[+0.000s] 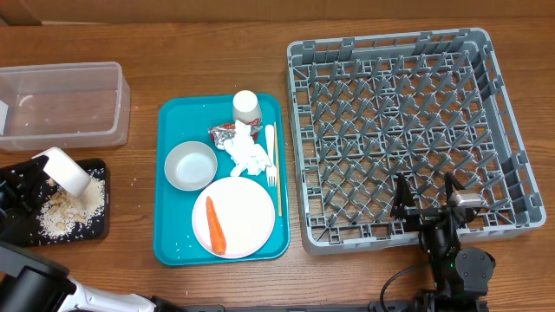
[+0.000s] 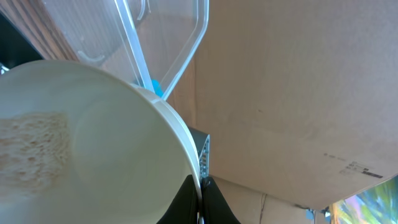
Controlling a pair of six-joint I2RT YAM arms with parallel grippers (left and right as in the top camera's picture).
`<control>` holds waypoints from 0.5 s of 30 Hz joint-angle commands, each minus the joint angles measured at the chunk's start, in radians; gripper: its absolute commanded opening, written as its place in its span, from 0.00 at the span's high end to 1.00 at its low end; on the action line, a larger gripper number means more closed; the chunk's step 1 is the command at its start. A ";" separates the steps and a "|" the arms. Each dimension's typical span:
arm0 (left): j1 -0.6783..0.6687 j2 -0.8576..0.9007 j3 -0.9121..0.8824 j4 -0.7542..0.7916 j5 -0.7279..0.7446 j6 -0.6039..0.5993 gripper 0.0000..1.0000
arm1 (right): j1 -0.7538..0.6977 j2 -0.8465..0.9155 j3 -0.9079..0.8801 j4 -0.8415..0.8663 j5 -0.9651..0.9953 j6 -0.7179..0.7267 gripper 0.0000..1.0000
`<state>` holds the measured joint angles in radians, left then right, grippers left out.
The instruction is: Sort waste into correct bins and load items into the dishwasher rack
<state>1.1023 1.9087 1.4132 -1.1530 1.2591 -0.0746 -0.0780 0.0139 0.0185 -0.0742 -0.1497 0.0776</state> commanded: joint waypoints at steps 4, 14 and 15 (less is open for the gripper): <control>0.030 0.014 0.001 0.047 -0.065 -0.038 0.96 | -0.004 -0.011 -0.011 0.005 0.008 -0.003 0.00; 0.054 0.016 0.001 0.066 -0.032 -0.017 0.96 | -0.004 -0.011 -0.011 0.005 0.008 -0.003 0.00; 0.056 0.016 0.001 0.059 -0.023 -0.035 0.96 | -0.004 -0.011 -0.011 0.005 0.008 -0.003 0.00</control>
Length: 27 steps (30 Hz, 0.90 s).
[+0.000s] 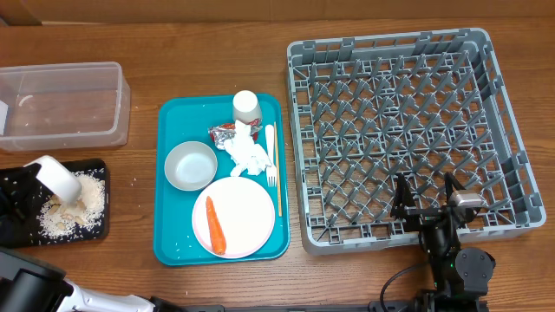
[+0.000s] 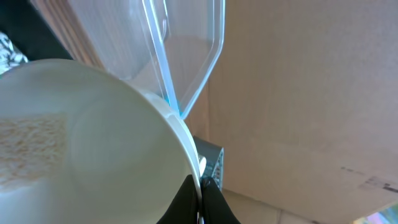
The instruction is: Sort waste into correct bins and load items into the dishwasher rack
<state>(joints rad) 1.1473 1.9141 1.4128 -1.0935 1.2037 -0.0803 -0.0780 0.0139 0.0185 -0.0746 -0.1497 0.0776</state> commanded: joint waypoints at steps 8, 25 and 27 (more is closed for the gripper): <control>0.013 0.010 0.002 0.026 0.037 -0.058 0.96 | -0.004 -0.011 -0.011 0.005 0.008 -0.003 0.00; 0.031 0.011 0.001 0.029 -0.005 -0.065 0.96 | -0.004 -0.011 -0.011 0.005 0.008 -0.003 0.00; 0.032 0.011 0.001 0.045 0.062 -0.014 0.96 | -0.004 -0.011 -0.011 0.005 0.008 -0.003 0.00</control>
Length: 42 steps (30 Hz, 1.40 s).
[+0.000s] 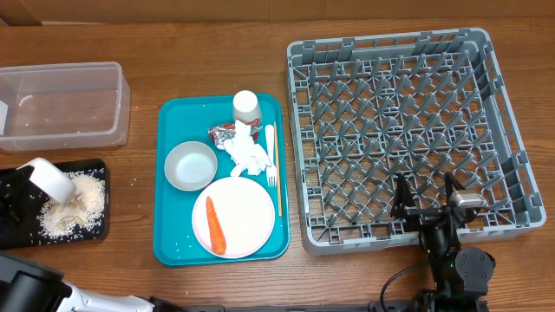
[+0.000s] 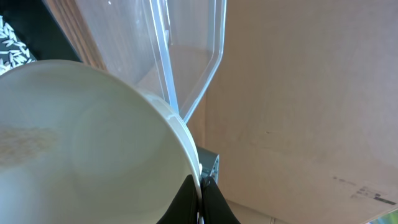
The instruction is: Sort waste into correct bins and load items into the dishwasher rack
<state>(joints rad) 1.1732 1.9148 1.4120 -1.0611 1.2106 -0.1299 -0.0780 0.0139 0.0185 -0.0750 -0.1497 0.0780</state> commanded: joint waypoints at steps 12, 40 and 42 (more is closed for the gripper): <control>0.006 0.010 0.002 -0.012 0.145 0.042 0.96 | -0.004 -0.011 -0.011 0.006 0.008 -0.004 0.00; 0.016 0.007 0.003 -0.153 0.284 0.384 0.96 | -0.004 -0.011 -0.011 0.006 0.008 -0.004 0.00; 0.017 0.008 0.003 -0.202 0.283 0.458 0.96 | -0.004 -0.011 -0.011 0.006 0.008 -0.004 0.00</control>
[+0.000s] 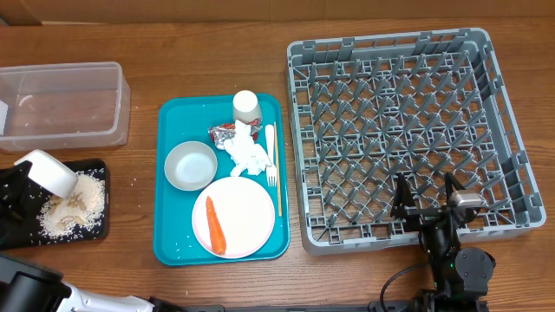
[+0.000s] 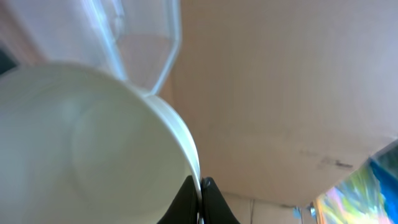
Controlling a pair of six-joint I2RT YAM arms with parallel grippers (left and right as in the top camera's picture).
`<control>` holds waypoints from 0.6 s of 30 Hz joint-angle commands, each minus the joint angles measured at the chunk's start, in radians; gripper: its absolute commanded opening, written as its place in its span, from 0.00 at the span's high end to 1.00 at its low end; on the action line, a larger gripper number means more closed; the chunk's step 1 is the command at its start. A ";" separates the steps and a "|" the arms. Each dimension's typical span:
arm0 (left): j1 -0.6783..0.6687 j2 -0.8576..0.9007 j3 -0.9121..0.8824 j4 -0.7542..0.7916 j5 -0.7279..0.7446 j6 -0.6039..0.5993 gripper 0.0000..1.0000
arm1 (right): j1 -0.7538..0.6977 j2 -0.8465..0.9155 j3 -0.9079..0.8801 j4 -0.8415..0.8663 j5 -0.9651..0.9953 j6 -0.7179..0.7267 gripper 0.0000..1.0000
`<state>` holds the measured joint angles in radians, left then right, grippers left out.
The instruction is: Sort waste into correct bins and load items into the dishwasher rack
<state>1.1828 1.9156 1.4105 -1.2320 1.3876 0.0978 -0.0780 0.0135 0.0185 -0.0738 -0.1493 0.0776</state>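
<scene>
My left gripper (image 2: 200,186) is shut on the rim of a white bowl (image 1: 49,172), tipped over the black bin (image 1: 95,227) at the far left, where a heap of rice (image 1: 69,206) lies. In the left wrist view the bowl's (image 2: 87,143) inside looks bare. The teal tray (image 1: 173,247) carries a second bowl (image 1: 190,164), a plate (image 1: 236,217) with a carrot (image 1: 214,225), a cup (image 1: 246,107), a wrapper (image 1: 227,132), crumpled tissue (image 1: 247,155) and a fork (image 1: 270,154). The grey dishwasher rack (image 1: 408,130) stands at the right. My right gripper (image 1: 427,195) stands open by the rack's front edge.
A clear plastic bin (image 1: 61,106) stands at the back left, behind the black bin. A few rice grains (image 1: 132,181) lie on the wood between the black bin and the tray.
The bowl in my left gripper has risen slightly and swung. The patch of rice seen inside it before is gone from the wrist view. The right arm has not moved.
My left gripper held the bowl tilted over the black bin with rice inside. At each later moment less rice showed in the bowl and the heap lay in the bin. Now the bowl's inside looks bare. The right gripper stayed put.
</scene>
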 commanded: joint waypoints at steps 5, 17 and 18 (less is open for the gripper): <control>0.009 0.008 0.004 -0.011 0.056 0.145 0.96 | -0.004 -0.010 -0.011 0.005 0.007 -0.003 0.00; -0.005 -0.054 0.032 -0.109 0.019 0.204 0.96 | -0.004 -0.010 -0.011 0.005 0.007 -0.003 0.00; -0.005 -0.068 0.040 -0.126 0.016 0.206 0.96 | -0.004 -0.010 -0.011 0.005 0.007 -0.003 0.00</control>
<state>1.1843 1.9106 1.4136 -1.3396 1.3930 0.2489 -0.0780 0.0139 0.0185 -0.0742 -0.1493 0.0780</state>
